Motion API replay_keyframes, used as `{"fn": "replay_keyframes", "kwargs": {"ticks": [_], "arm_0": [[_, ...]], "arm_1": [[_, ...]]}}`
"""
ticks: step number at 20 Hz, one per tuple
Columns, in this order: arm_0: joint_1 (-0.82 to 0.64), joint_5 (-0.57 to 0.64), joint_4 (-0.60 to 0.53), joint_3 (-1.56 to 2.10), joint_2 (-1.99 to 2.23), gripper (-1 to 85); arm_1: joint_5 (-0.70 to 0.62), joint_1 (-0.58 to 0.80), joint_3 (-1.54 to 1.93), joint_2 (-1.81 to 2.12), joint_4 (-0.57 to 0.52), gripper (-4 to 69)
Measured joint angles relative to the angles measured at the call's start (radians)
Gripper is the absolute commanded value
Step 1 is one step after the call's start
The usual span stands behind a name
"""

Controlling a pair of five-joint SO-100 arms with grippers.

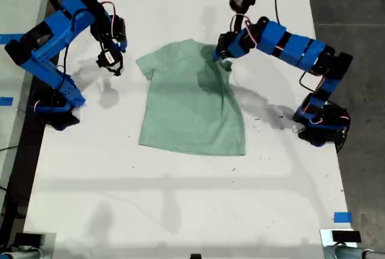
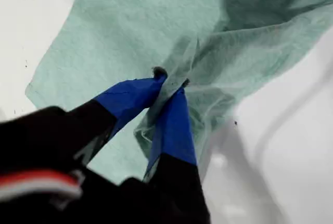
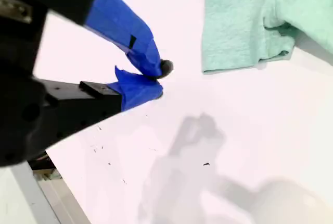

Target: Fold tshirt

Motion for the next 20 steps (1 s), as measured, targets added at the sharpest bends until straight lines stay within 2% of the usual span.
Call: {"fn": "replay_keyframes", "kwargs": {"ticks": [3, 5, 6, 7, 11, 16, 18, 20], "arm_0": [[0.006, 0.0, 0.0, 0.0, 0.0, 0.0], [0.014, 0.0, 0.0, 0.0, 0.0, 0.0], [0.017, -0.002, 0.0, 0.0, 0.0, 0.0], [0.02, -0.003, 0.0, 0.0, 0.0, 0.0], [0.032, -0.003, 0.0, 0.0, 0.0, 0.3], [0.037, -0.003, 0.0, 0.0, 0.0, 0.4], [0.037, -0.003, 0.0, 0.0, 0.0, 3.3], [0.037, -0.003, 0.003, 0.0, 0.0, 13.5]], "arm_1": [[0.041, -0.069, 0.0, -0.176, -0.175, -2.6], [0.055, -0.095, -0.002, -0.31, -0.242, 27.6], [0.061, -0.103, -0.032, -0.37, -0.252, 40.2], [0.063, -0.107, -0.087, -0.4, -0.241, 42.6], [0.064, -0.133, -0.17, -0.382, -0.069, 39.1], [0.051, -0.153, -0.218, -0.046, 0.281, 35.6], [0.051, -0.155, -0.144, 0.135, 0.367, 33.2], [0.052, -0.155, 0.005, 0.307, 0.391, 32.5]]}}
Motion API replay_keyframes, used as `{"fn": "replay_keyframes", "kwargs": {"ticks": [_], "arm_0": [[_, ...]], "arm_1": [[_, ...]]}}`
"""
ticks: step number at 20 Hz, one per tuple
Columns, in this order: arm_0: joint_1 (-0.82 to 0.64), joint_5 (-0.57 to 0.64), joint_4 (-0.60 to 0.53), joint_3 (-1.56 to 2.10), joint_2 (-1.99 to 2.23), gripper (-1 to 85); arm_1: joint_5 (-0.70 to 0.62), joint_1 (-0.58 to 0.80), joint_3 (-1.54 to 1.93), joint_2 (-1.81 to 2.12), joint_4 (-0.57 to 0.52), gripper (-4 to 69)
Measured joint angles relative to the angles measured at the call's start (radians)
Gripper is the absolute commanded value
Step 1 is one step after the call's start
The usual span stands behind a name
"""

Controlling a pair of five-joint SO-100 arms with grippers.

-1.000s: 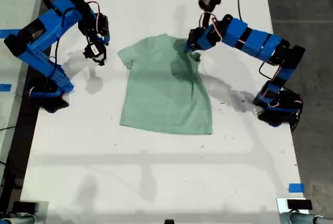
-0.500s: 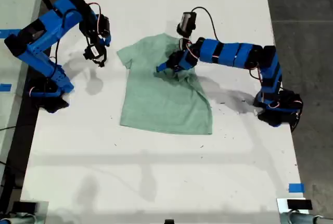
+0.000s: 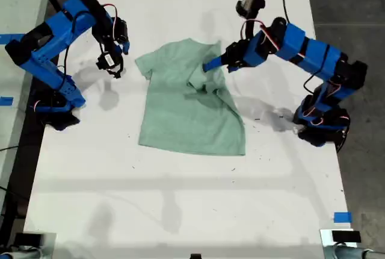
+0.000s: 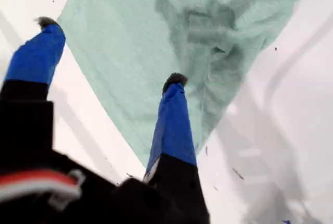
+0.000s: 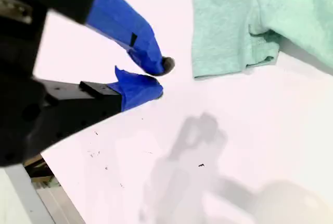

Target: Fold tshirt

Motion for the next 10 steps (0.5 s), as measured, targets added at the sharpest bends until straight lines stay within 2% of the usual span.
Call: {"fn": "replay_keyframes", "kwargs": {"ticks": [1, 2, 5, 10], "arm_0": [[0.0, 0.0, 0.002, 0.0, 0.0, 24.1], [0.008, 0.002, 0.002, 0.0, 0.0, 29.2], [0.046, 0.021, 0.02, -0.028, -0.009, 38.8], [0.04, 0.063, 0.043, -0.14, -0.049, 35.8]], "arm_1": [[0.008, 0.0, 0.077, 0.077, 0.0, 32.3], [0.02, 0.0, 0.147, 0.143, 0.0, 31.8], [0.049, 0.0, 0.325, 0.299, -0.017, 30.9], [0.077, -0.005, 0.431, 0.391, -0.043, 30.5]]}}
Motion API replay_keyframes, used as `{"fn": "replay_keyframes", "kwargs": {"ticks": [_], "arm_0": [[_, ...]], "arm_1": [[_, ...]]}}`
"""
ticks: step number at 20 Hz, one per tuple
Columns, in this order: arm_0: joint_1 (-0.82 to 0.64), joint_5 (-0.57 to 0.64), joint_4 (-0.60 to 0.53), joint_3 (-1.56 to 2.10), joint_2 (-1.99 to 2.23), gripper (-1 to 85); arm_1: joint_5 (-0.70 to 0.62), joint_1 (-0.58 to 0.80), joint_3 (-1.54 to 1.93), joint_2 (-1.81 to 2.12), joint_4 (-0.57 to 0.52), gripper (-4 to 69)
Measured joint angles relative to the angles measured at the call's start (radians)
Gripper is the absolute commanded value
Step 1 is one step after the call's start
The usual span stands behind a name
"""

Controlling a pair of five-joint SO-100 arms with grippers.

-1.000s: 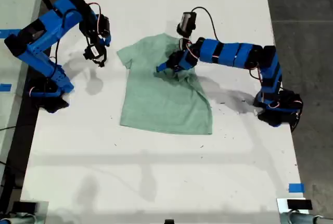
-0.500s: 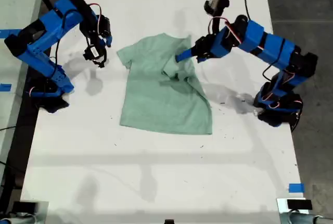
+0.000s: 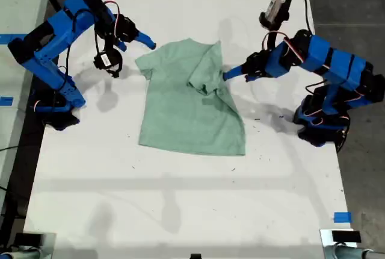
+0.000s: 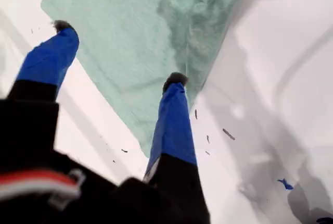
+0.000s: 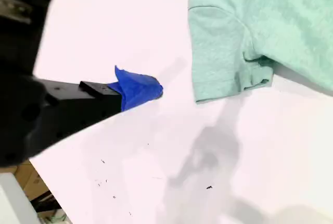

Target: Fold tshirt

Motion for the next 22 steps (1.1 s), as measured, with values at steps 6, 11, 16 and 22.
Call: {"fn": "replay_keyframes", "kwargs": {"ticks": [6, 11, 16, 22], "arm_0": [[-0.06, 0.009, -0.081, -0.002, -0.164, 36.3], [-0.075, 0.002, -0.216, -0.002, -0.402, 35.5], [-0.11, 0.002, -0.307, -0.005, -0.603, 19.2], [-0.123, -0.006, -0.341, -0.054, -0.65, 0.1]], "arm_1": [[0.017, -0.009, 0.052, 0.048, -0.012, 30.5], [0.044, -0.044, 0.083, 0.084, -0.012, 30.5], [0.08, -0.077, 0.143, 0.169, -0.015, 30.2], [0.107, -0.077, 0.261, 0.302, -0.023, 29.5]]}}
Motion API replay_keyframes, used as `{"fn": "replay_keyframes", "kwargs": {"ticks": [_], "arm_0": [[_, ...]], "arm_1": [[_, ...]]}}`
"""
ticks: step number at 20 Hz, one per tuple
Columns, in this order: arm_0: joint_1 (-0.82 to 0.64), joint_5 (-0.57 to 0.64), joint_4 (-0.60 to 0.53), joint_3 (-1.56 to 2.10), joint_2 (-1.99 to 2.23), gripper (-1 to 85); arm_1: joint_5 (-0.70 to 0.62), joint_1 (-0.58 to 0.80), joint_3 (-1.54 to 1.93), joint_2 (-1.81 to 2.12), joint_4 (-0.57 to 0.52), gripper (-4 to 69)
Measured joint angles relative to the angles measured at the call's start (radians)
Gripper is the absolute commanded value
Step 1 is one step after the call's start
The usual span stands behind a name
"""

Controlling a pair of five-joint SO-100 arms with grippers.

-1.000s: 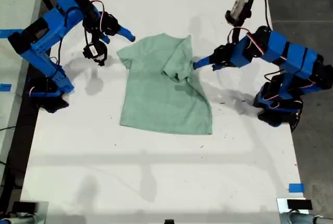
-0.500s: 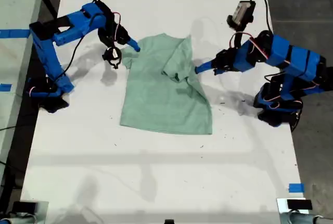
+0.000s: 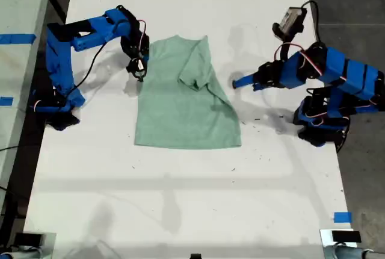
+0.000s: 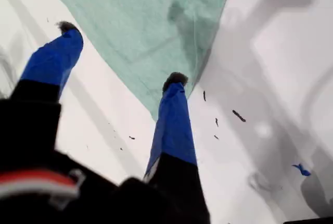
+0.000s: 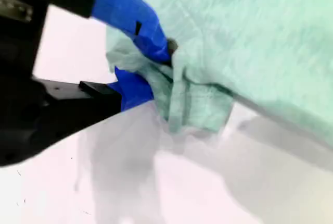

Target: Fold tshirt

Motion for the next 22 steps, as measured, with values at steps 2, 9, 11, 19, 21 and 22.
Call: {"fn": "replay_keyframes", "kwargs": {"ticks": [2, 9, 11, 19, 21, 22], "arm_0": [[0.0, -0.008, 0.008, -0.008, 0.005, 0.1], [0.005, -0.021, 0.184, -0.091, 0.143, 0.1], [0.041, -0.011, 0.202, -0.15, 0.189, 0.1], [0.299, 0.091, 0.035, -0.518, -0.028, 0.2], [0.311, 0.091, 0.0, -0.565, -0.166, 20.7], [0.308, 0.094, -0.011, -0.578, -0.225, 28.7]], "arm_1": [[0.002, 0.0, 0.012, 0.017, -0.006, 29.5], [0.011, 0.0, 0.032, 0.021, -0.006, 29.5], [0.011, 0.0, 0.044, 0.031, -0.009, 29.5], [0.014, 0.0, 0.066, 0.052, -0.009, 29.4], [0.018, 0.0, 0.071, 0.069, -0.009, 29.4], [0.018, 0.0, 0.081, 0.08, -0.009, 29.4]]}}
